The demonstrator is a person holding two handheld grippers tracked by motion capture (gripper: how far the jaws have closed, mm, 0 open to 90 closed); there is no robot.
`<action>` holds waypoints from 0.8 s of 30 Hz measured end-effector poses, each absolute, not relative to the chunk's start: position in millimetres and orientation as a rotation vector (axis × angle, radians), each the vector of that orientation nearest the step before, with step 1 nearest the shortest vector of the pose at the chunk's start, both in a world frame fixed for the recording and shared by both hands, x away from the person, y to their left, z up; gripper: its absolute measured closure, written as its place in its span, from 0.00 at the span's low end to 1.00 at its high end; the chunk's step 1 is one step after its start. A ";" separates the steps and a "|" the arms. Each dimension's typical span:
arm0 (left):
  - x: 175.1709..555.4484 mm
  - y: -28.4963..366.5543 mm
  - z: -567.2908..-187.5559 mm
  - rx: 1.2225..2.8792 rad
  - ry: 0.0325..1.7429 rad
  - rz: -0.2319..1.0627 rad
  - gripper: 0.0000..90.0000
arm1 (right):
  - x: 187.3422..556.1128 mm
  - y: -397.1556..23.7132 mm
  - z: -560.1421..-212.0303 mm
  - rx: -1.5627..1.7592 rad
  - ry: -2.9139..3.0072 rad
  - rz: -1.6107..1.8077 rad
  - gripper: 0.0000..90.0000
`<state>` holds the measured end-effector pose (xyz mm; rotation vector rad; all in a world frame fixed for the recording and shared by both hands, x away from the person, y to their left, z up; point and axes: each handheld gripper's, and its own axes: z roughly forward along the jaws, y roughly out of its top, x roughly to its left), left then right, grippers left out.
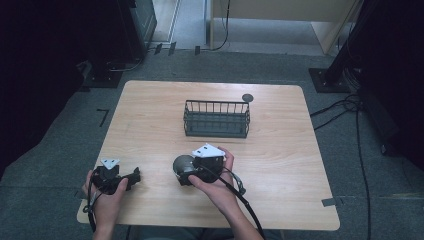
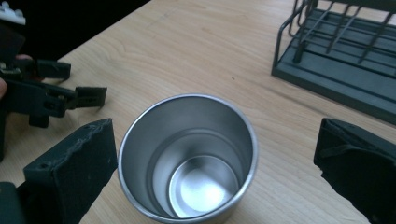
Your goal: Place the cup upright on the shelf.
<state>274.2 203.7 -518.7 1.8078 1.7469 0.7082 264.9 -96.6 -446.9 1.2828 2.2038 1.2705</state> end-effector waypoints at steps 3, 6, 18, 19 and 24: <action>274.2 203.7 -518.7 1.808 1.747 0.708 0.00 | 262.4 -88.9 -450.8 1.252 2.224 1.258 0.00; 274.2 203.7 -518.7 1.808 1.747 0.708 0.00 | 261.4 -83.7 -454.3 1.252 2.204 1.235 0.00; 274.2 203.7 -518.7 1.808 1.747 0.708 0.00 | 261.4 -69.7 -474.6 1.264 2.240 1.150 0.00; 274.2 203.7 -518.7 1.808 1.747 0.708 0.00 | 261.8 -68.9 -476.5 1.266 2.244 1.140 0.00; 274.3 203.7 -518.7 1.807 1.748 0.708 0.00 | 260.6 -65.6 -486.1 1.235 2.208 1.100 0.14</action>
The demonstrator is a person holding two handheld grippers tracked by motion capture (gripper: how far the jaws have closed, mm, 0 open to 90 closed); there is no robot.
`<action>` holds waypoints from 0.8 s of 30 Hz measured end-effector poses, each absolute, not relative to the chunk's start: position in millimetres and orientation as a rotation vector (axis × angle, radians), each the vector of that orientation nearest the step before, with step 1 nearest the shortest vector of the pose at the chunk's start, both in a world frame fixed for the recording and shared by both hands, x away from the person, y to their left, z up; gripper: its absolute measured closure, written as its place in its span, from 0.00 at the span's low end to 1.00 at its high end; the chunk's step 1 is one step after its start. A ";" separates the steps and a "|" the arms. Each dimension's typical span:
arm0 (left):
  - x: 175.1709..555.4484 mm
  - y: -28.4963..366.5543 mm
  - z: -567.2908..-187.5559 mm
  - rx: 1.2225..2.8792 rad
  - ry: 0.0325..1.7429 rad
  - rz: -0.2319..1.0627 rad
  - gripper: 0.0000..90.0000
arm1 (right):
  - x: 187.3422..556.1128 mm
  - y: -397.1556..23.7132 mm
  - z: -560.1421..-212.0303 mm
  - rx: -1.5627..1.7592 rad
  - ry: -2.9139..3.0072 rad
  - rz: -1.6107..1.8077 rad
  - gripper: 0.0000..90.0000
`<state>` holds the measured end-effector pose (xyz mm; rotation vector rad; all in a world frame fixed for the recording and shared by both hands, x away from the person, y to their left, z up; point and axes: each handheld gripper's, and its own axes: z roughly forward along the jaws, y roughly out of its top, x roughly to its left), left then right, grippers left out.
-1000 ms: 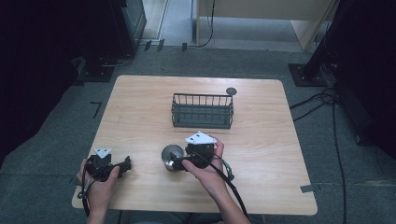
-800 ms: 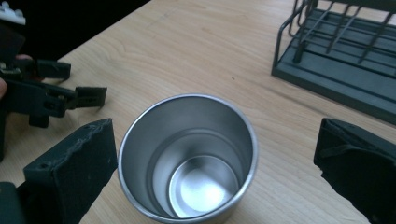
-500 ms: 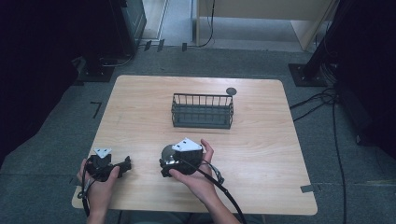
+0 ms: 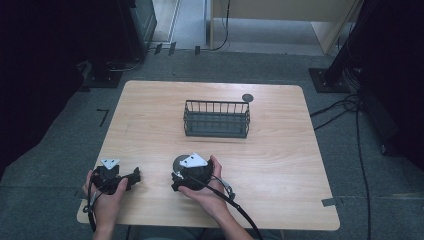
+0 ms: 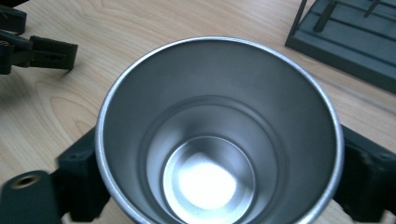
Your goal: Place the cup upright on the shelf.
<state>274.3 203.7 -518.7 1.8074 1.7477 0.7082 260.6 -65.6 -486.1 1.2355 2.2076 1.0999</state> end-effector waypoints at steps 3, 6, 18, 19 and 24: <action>274.9 202.8 -518.8 1.805 1.749 0.710 0.00 | 259.6 -66.8 -485.6 1.208 2.197 1.095 0.20; 275.1 202.7 -518.7 1.808 1.748 0.710 0.00 | 260.0 -68.5 -485.6 1.200 2.202 1.100 0.20; 275.1 202.7 -518.7 1.808 1.748 0.710 0.00 | 263.5 -92.9 -466.5 1.223 2.154 1.132 0.20; 275.1 202.7 -518.7 1.808 1.748 0.710 0.00 | 263.5 -92.9 -466.5 1.223 2.154 1.132 0.20; 275.1 202.7 -518.7 1.807 1.748 0.710 0.00 | 266.8 -107.8 -456.1 1.240 2.125 1.138 0.20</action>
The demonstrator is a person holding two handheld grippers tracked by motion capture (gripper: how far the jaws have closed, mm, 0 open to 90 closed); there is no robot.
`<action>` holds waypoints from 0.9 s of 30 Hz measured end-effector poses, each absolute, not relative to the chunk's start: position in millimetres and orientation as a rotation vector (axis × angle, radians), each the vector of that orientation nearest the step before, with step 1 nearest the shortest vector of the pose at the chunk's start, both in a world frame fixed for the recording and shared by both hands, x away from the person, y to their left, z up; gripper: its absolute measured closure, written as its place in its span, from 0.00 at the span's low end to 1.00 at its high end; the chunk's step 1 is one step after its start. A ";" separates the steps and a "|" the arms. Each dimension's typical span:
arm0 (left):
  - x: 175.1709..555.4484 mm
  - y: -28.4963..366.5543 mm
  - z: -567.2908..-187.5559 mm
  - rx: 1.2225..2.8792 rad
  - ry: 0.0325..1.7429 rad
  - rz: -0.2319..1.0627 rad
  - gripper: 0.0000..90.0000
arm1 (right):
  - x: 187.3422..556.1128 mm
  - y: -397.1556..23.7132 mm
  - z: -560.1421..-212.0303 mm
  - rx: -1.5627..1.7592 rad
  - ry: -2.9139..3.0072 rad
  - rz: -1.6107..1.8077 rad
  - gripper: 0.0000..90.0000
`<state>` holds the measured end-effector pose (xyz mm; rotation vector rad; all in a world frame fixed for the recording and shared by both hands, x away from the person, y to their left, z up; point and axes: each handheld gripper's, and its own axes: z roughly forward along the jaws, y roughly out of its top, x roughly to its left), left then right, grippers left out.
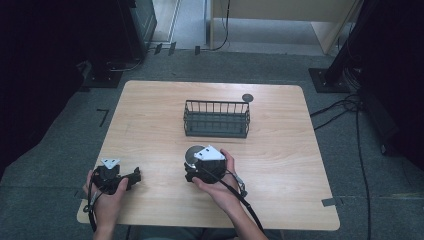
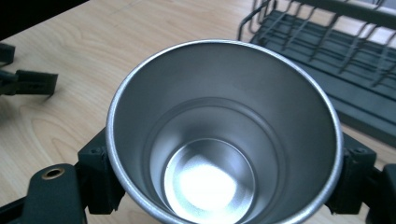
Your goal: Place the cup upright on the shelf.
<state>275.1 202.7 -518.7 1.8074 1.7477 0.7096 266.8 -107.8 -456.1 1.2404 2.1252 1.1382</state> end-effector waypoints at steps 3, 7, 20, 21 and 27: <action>275.1 202.7 -518.7 1.808 1.748 0.710 0.00 | 270.4 -118.4 -448.9 1.250 2.107 1.141 0.20; 275.1 202.7 -518.7 1.808 1.748 0.710 0.00 | 275.1 -128.7 -441.6 1.251 2.086 1.145 0.20; 275.1 202.5 -518.8 1.803 1.749 0.709 0.00 | 292.4 -154.8 -415.2 1.268 2.022 1.145 0.21; 275.1 202.5 -518.8 1.803 1.748 0.710 0.00 | 293.7 -157.3 -412.6 1.266 2.018 1.144 0.21; 275.1 202.5 -518.8 1.803 1.749 0.710 0.00 | 300.4 -169.7 -400.8 1.273 1.986 1.139 0.21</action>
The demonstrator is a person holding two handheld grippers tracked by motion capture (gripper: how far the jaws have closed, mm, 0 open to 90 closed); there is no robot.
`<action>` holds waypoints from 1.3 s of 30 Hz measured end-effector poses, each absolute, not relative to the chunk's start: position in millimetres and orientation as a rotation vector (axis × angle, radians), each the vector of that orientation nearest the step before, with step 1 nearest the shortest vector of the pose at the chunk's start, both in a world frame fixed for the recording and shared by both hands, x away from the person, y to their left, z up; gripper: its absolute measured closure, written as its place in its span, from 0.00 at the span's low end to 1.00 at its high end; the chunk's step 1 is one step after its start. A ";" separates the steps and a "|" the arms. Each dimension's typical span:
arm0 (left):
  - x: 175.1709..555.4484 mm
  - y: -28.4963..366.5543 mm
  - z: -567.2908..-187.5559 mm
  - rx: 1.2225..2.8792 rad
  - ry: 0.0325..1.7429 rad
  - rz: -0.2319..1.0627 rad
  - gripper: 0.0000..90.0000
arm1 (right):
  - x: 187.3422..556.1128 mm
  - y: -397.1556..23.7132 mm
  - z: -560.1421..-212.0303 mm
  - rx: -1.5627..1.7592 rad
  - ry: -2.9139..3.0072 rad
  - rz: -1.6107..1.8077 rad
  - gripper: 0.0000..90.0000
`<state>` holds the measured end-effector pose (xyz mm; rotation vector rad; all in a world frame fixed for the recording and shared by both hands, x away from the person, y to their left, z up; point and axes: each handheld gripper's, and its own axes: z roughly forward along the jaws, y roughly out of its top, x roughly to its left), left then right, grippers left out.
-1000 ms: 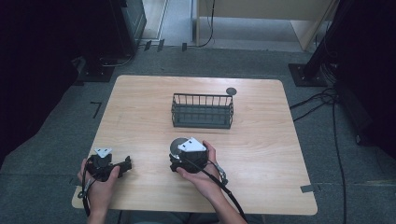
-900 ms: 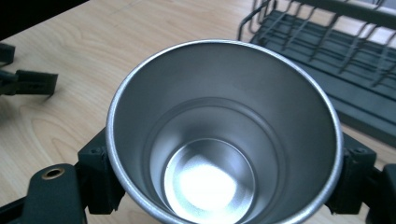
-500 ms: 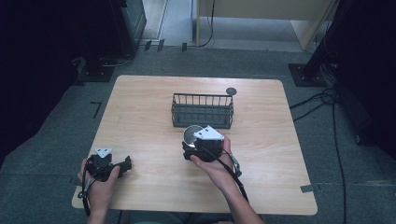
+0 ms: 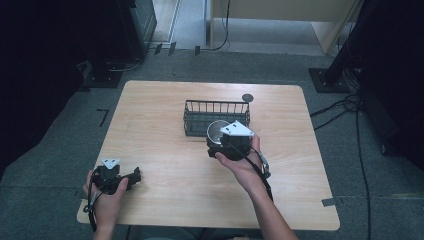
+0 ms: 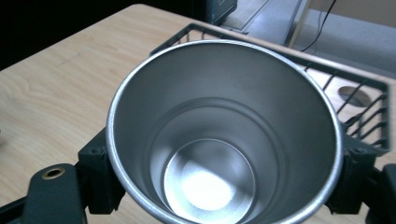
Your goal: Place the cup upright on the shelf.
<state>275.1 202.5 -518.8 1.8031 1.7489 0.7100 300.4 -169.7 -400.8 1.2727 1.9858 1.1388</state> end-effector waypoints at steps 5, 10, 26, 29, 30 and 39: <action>275.1 202.5 -518.7 1.804 1.749 0.709 0.00 | 307.3 -181.2 -390.6 1.275 1.960 1.136 0.21; 275.1 202.5 -518.8 1.804 1.750 0.710 0.00 | 316.3 -191.5 -379.9 1.280 1.926 1.132 0.21; 275.1 202.5 -518.8 1.803 1.750 0.710 0.00 | 341.8 -206.8 -359.8 1.289 1.870 1.109 0.21; 275.1 202.5 -518.8 1.803 1.749 0.710 0.00 | 350.6 -208.5 -356.9 1.294 1.862 1.093 0.21; 275.1 202.5 -518.8 1.803 1.750 0.710 0.00 | 352.7 -208.9 -356.2 1.295 1.861 1.089 0.21; 275.1 202.5 -518.8 1.804 1.749 0.710 0.00 | 369.7 -212.5 -353.9 1.302 1.847 1.071 0.21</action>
